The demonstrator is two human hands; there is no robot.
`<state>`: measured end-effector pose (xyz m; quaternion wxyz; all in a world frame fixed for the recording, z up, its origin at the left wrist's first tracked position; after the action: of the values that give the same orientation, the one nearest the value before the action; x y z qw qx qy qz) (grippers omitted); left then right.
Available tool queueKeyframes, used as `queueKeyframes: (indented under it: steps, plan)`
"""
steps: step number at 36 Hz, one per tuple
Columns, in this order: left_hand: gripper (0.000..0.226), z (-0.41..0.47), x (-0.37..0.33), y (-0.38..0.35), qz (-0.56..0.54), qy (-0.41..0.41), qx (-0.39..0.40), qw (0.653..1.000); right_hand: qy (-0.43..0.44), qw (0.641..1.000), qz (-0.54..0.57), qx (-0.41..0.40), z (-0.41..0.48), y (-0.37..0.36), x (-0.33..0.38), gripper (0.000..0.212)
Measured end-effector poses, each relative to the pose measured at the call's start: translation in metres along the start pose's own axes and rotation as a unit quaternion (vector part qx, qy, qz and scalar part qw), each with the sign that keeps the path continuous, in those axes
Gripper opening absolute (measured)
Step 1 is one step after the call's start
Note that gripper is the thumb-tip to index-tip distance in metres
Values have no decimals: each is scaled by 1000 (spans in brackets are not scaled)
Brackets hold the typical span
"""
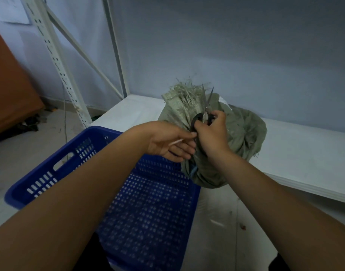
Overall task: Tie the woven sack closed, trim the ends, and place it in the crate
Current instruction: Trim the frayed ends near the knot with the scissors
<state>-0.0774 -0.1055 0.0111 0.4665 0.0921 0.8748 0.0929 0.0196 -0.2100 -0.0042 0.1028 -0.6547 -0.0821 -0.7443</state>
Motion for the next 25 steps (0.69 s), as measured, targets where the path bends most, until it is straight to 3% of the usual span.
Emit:
queueKeyframes:
  steps: [3,11,21,25]
  plan:
    - [30,5,5,-2,36,-2,-34,999,-23,999,22,-11,2,2,-3,50]
    - [52,12,1,-3,122,-61,-78,988,-49,997,50,-40,9,8,-7,47]
    - [33,11,-2,-2,76,-112,-142,981,-62,995,59,-47,6,10,1,40]
    - [22,9,-12,7,89,-122,-206,967,14,998,-26,-47,0,16,16,47]
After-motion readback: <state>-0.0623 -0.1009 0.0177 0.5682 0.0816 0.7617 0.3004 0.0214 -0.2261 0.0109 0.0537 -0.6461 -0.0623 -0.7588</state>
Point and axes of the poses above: each hand's wrist, its own z-axis towards the middle knuckle, its own y-axis out of the back of the hand, x = y × z, the point moved 5 cm from there along z, towards the middle knuckle, and after that the axes turned 7 degrees about z, right-handed, at the moved point
